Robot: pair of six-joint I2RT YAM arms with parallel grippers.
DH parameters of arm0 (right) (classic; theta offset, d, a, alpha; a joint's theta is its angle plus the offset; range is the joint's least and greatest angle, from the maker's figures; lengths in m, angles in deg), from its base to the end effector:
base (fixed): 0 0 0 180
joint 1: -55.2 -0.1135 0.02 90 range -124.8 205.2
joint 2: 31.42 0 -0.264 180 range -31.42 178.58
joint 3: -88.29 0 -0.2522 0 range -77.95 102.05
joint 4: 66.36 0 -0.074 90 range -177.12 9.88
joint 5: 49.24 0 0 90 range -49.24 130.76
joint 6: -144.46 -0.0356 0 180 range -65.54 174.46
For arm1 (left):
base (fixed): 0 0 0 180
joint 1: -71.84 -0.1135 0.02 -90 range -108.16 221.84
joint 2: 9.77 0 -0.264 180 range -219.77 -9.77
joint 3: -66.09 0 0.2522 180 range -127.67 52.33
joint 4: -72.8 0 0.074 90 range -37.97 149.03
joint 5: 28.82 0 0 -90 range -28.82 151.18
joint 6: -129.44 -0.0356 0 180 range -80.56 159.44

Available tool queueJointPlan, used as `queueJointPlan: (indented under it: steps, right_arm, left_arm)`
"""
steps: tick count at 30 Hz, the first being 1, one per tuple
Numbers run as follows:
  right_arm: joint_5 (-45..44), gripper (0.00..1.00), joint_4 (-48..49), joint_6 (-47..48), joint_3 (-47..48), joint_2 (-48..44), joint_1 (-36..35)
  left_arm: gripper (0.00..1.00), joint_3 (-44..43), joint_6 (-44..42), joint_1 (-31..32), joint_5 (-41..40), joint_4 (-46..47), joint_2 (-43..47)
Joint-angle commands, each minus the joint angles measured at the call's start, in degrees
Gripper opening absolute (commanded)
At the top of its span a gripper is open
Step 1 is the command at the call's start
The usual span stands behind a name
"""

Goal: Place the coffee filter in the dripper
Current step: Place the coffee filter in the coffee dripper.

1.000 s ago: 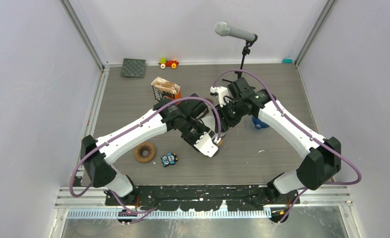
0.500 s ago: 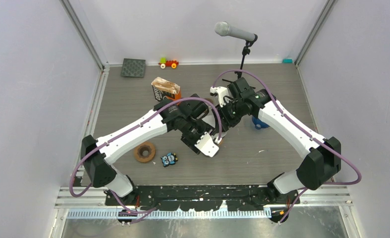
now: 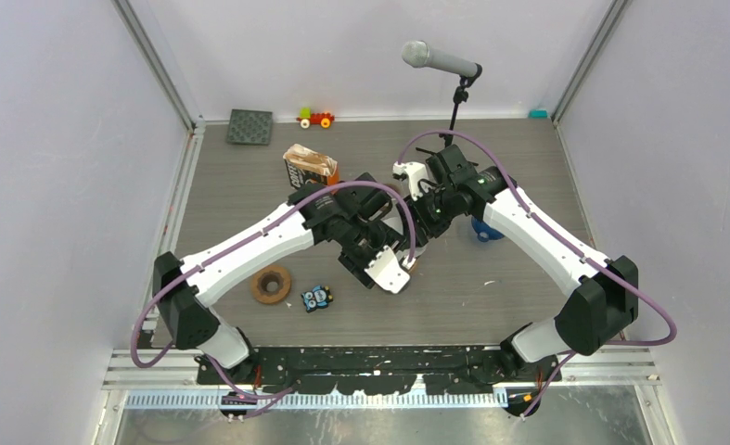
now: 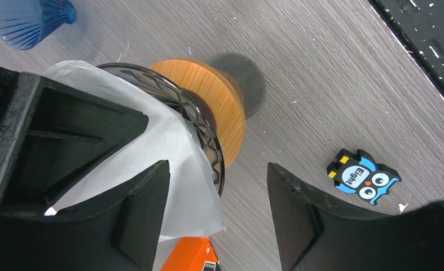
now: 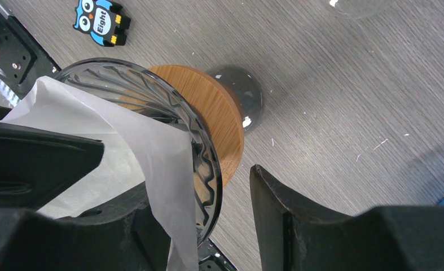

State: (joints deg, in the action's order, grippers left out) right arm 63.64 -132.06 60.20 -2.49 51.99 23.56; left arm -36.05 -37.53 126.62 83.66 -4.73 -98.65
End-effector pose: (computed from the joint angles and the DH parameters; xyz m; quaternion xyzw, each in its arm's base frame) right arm 0.2432 0.1661 0.3089 -0.3521 0.8801 0.2437 0.2052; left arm 0.1658 -0.2584 0.3390 0.8904 0.3512 -0.1444 0.2509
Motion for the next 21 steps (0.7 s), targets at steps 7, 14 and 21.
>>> queueJointPlan:
  steps: [7,14,21]
  right_arm:
    - [0.68,0.54,0.41,0.5,0.44,-0.8,0.32]
    - [0.77,0.54,0.44,0.68,0.2,-0.62,0.42]
    - [0.64,0.54,0.56,0.72,0.02,-0.46,0.35]
  left_arm:
    - [0.55,-1.46,-3.17,1.46,-1.79,-0.06,-2.74]
    - [0.52,0.36,-3.36,1.5,-4.43,0.93,-1.44]
    - [0.45,2.16,-3.6,1.55,-5.08,2.12,-0.97]
